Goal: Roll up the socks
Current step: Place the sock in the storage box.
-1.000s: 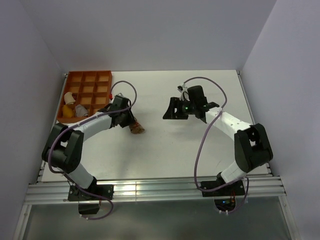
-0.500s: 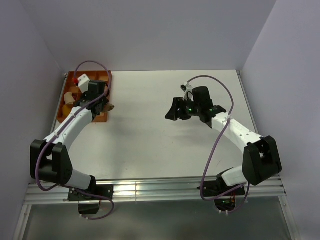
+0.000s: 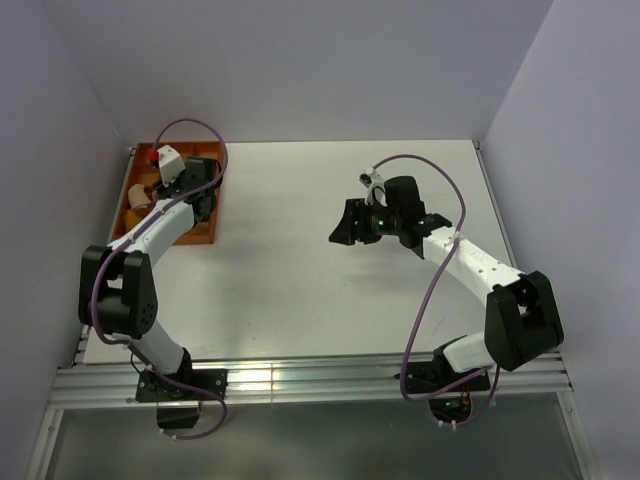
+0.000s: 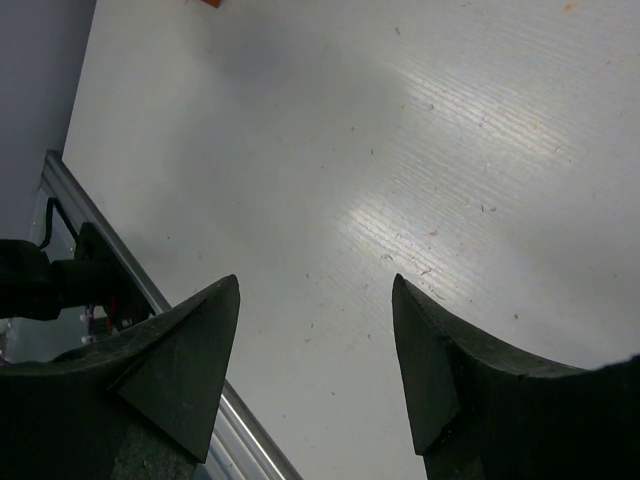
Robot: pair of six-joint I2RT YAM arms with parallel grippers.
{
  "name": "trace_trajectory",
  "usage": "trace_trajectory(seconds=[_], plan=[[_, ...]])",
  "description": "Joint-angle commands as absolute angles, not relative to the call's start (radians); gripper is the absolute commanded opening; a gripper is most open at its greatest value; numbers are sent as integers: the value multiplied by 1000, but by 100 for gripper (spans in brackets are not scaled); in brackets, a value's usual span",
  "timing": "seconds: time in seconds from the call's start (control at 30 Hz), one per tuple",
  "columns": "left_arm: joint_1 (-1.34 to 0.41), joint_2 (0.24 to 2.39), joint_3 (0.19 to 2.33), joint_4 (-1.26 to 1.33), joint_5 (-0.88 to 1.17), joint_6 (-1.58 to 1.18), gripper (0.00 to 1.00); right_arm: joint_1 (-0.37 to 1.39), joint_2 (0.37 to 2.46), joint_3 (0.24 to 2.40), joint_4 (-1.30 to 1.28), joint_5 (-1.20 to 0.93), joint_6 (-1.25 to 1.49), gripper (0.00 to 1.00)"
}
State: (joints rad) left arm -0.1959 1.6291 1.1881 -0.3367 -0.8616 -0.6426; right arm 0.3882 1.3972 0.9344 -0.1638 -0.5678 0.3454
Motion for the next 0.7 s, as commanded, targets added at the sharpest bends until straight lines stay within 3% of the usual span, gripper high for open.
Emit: trace_trajectory(seconds=[0.0,0.33,0.67], plan=[[-198,1655,1224,-293,-939,-606,0,390,1373,927,-117,-584,325,70],[-222,1784,1258,-313,-948,-632,0,387,1376,919,-97,-606,330,70],[-261,1776,1247,-322,-833,-673,0,388,1385,916,-91,-612,331,70]])
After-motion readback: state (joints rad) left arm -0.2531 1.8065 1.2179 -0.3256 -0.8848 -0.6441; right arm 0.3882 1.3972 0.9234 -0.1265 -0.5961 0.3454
